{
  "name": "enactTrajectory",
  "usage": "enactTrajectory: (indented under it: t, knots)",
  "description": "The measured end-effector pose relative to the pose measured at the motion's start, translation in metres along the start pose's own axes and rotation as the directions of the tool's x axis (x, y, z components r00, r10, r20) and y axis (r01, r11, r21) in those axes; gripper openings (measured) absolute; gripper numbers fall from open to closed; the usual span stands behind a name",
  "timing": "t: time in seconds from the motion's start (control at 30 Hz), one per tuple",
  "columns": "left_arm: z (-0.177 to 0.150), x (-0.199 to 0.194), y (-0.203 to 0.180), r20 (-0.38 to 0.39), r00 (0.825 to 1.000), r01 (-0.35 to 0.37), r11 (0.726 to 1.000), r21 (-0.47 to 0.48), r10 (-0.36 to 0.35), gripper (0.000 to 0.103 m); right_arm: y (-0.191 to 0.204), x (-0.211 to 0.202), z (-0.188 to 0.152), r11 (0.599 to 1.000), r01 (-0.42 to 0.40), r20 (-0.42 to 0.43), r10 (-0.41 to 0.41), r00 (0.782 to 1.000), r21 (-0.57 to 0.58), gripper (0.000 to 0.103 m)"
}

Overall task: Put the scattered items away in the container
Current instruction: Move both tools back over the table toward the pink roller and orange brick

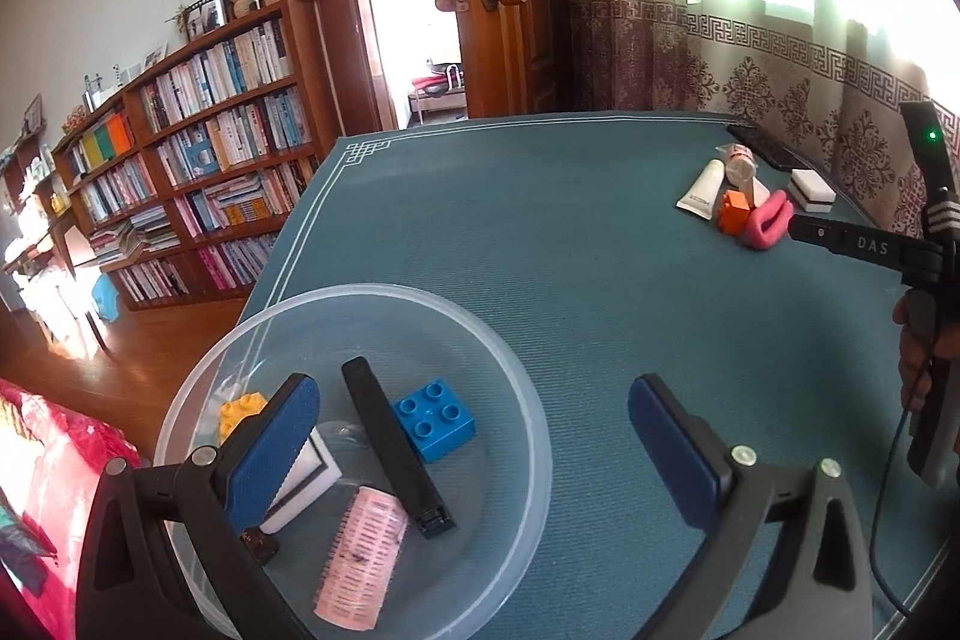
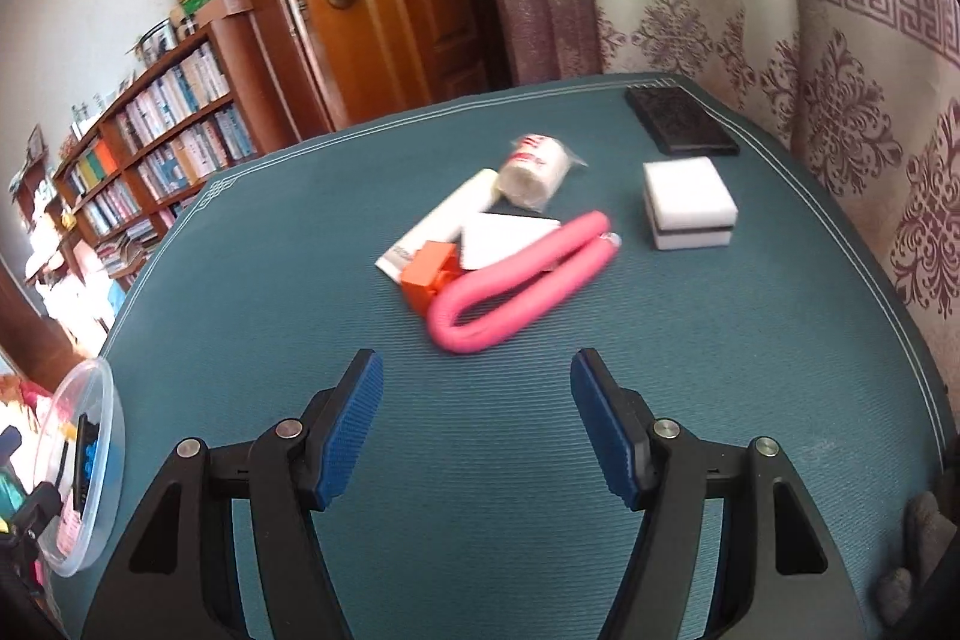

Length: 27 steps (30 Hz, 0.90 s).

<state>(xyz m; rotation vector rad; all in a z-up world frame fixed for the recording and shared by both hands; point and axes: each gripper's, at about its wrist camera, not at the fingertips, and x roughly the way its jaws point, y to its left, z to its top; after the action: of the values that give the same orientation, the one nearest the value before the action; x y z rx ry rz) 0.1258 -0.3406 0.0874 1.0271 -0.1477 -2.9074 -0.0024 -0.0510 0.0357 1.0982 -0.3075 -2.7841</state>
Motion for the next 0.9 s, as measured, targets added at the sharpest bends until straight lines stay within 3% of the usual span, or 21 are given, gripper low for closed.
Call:
enactTrajectory:
  t: [0.13, 0.4, 0.53, 0.7, 0.9]
  knots:
    - [0.007, 0.006, -0.014, -0.004, 1.0, 0.011, 1.0, 0.028, -0.011, 0.103, -0.035, 0.01, 0.006, 0.99, -0.017, -0.026, 0.02, 0.999, 0.137, 0.069]
    - [0.017, 0.018, -0.029, -0.023, 0.998, 0.061, 0.998, 0.013, -0.06, 0.103, -0.04, 0.032, 0.026, 0.975, -0.094, -0.029, 0.102, 0.994, 0.203, 0.069]
    - [0.023, 0.021, -0.036, -0.024, 0.997, 0.074, 0.997, 0.021, -0.073, 0.103, -0.03, 0.047, 0.032, 0.98, -0.077, -0.048, 0.088, 0.995, 0.184, 0.069]
    - [0.03, 0.024, -0.042, -0.021, 0.997, 0.081, 0.996, 0.037, -0.081, 0.103, -0.021, 0.062, 0.036, 0.993, 0.019, -0.053, -0.013, 0.999, 0.12, 0.069]
    - [0.037, 0.037, -0.051, -0.032, 0.995, 0.095, 0.995, 0.043, -0.094, 0.103, -0.018, 0.068, 0.034, 0.998, 0.032, -0.024, -0.031, 0.999, 0.055, 0.068]
